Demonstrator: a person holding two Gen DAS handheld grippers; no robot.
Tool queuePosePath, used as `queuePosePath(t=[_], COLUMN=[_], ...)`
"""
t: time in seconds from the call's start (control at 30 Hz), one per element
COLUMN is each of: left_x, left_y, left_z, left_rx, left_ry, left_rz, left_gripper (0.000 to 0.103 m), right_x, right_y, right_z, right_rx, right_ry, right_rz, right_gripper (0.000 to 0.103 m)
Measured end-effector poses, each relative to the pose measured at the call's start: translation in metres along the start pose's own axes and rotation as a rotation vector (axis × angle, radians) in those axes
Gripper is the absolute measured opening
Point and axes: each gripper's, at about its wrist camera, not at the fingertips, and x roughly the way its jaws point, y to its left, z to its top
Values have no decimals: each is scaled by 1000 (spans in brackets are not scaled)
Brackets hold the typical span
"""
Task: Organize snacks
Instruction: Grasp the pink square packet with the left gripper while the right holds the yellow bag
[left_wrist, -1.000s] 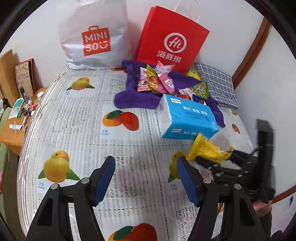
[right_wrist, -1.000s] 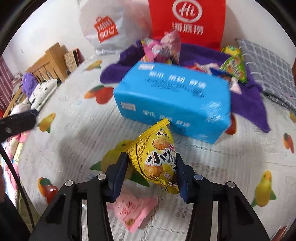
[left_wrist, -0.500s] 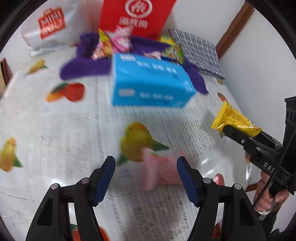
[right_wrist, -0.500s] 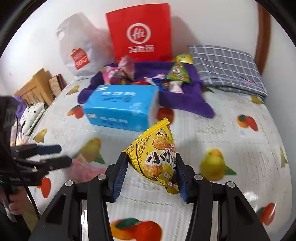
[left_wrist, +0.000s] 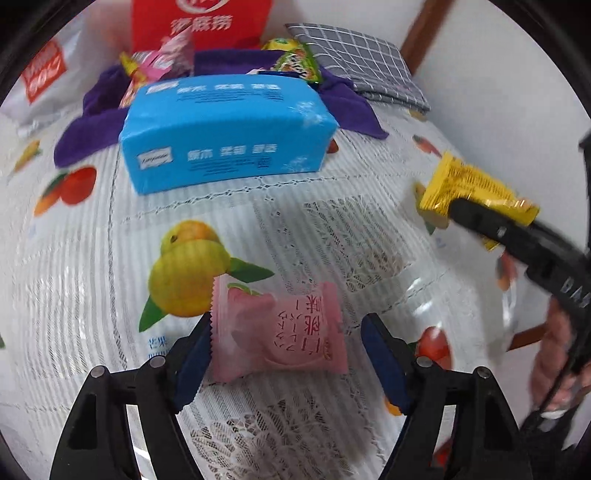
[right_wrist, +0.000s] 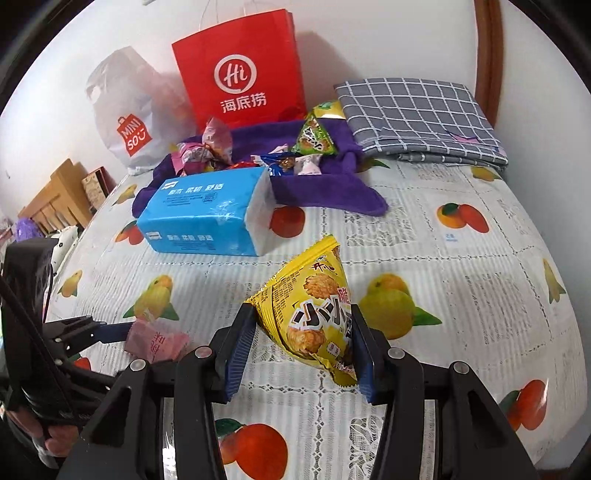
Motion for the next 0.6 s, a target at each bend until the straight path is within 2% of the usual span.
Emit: queuePosePath(t=[0.1, 0.17, 0.2, 0.37, 0.6], left_x=[1, -2, -3, -21, -61], left_y=[-9, -7, -6, 1, 7], left_z=[-3, -2, -1, 3, 15], left_rx=[54, 60, 52, 32, 19], left_ry=[-13, -14, -12, -42, -129], left_rz=[68, 55, 38, 26, 21], left_gripper=[65, 54, 43, 40, 40], right_x=[-2, -5, -7, -18, -30], right_y=[-2, -1, 0, 4, 14], right_z=[-3, -4, -4, 1, 13], right_rx=[6, 1, -1, -6, -27], right_ry=[5, 1, -2, -22, -48], right_rz=[-6, -12, -14, -10, -8], right_gripper=[49, 49, 49, 49, 49])
